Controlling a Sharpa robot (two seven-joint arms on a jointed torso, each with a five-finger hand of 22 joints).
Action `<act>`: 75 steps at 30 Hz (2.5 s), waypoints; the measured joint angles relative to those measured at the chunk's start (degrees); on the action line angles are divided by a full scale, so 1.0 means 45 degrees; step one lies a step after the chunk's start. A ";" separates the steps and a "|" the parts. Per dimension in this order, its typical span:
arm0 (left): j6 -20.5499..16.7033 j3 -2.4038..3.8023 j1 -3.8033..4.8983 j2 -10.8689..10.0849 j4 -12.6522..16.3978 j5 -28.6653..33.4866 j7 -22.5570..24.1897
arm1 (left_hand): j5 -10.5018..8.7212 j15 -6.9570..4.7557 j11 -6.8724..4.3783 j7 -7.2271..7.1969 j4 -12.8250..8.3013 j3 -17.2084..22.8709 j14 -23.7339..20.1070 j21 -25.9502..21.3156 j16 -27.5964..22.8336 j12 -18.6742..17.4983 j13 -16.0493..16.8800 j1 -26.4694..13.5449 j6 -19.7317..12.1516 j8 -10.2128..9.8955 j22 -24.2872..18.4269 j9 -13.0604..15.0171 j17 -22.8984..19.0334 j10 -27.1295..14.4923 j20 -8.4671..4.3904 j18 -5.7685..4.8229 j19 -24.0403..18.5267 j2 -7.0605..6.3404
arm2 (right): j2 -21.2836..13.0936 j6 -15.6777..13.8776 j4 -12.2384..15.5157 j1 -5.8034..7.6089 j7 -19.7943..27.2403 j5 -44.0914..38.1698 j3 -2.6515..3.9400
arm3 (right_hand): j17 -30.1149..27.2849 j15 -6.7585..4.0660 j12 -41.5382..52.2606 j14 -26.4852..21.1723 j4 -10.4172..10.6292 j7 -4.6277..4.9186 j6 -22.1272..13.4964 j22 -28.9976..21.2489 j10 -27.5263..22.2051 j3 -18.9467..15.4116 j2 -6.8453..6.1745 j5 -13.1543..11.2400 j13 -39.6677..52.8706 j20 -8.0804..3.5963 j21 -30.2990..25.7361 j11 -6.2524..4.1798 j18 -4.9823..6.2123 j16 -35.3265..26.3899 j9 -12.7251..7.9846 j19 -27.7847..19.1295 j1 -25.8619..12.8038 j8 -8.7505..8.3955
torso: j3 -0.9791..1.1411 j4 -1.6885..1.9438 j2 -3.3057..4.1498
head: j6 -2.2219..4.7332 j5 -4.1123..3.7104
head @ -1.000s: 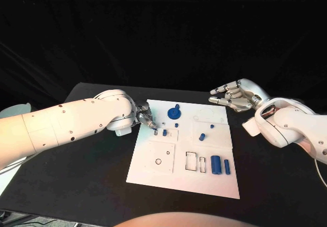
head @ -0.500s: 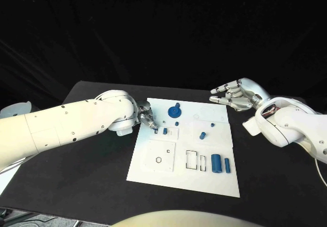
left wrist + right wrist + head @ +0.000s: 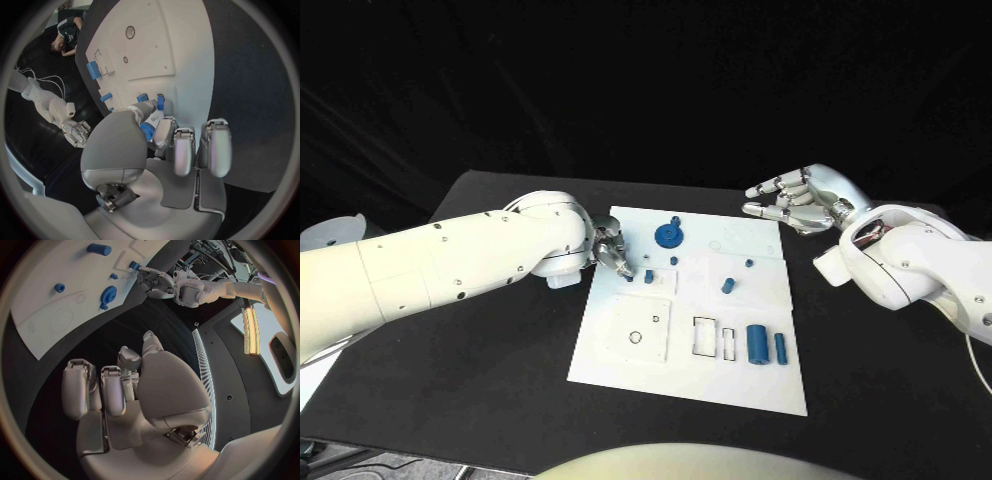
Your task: Assemble the parts on the task board
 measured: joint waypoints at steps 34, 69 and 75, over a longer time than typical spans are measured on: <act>0.0594 0.0032 0.0054 0.0326 -0.0321 -0.0007 -0.0338 | 0.1231 0.0000 -0.0054 -0.0001 -0.0212 0.0208 0.0000 -0.0001 0.0000 -0.0373 -0.0382 -0.0880 0.0324 0.0099 -0.0001 -0.0102 -0.0002 0.0143 0.0000 -0.0001 0.0000 -0.0026 | -0.0004 0.0012 -0.0005 -0.0004 0.0002 0.0007 0.0000 | 0.0007 0.0000 -0.0051 0.0000 -0.0035 0.0000 -0.0001 -0.0013 0.0000 -0.0035 0.0000 0.0097 -0.0039 0.0000 0.0000 0.0000 -0.0001 0.0000 0.0000 0.0000 0.0000 0.0000 | 0.0009 0.0000 -0.0002 | -0.0067 0.0002; 0.1315 0.0035 0.0114 0.0885 -0.1016 0.0299 -0.0988 | 0.1231 -0.0142 -0.0277 -0.0731 0.0024 -0.0282 0.0048 0.0187 0.0000 0.0524 0.0648 -0.2704 0.1694 -0.0445 -0.0002 -0.0655 0.0004 0.0410 -0.0090 -0.0002 0.0001 0.0248 | -0.0043 0.0012 0.0036 -0.0002 -0.0003 0.0001 -0.0001 | 0.0002 0.0000 -0.0050 0.0000 -0.0109 0.0000 0.0000 -0.0013 -0.0094 -0.0035 0.0050 0.0097 -0.0057 0.0000 0.0000 0.0000 -0.0002 0.0000 0.0000 0.0000 0.0050 0.0000 | -0.0010 0.0006 -0.0002 | -0.0168 -0.0059; 0.1493 0.0016 0.0073 0.0868 -0.1019 0.0339 -0.1079 | 0.1281 -0.0187 -0.0323 -0.0761 0.0426 -0.1450 0.0004 0.0295 0.0000 0.0600 0.0753 -0.3148 0.1831 -0.0444 0.0009 -0.0718 0.0004 0.0456 -0.0093 -0.0002 0.0004 -0.0024 | -0.0042 0.0012 0.0030 -0.0003 -0.0003 0.0001 0.0000 | 0.0001 0.0000 -0.0050 0.0000 -0.0109 -0.0001 0.0000 -0.0012 -0.0093 -0.0035 0.0050 0.0096 -0.0058 0.0000 0.0000 0.0000 -0.0001 0.0000 0.0000 0.0000 0.0050 0.0000 | -0.0010 0.0006 -0.0005 | -0.0164 -0.0067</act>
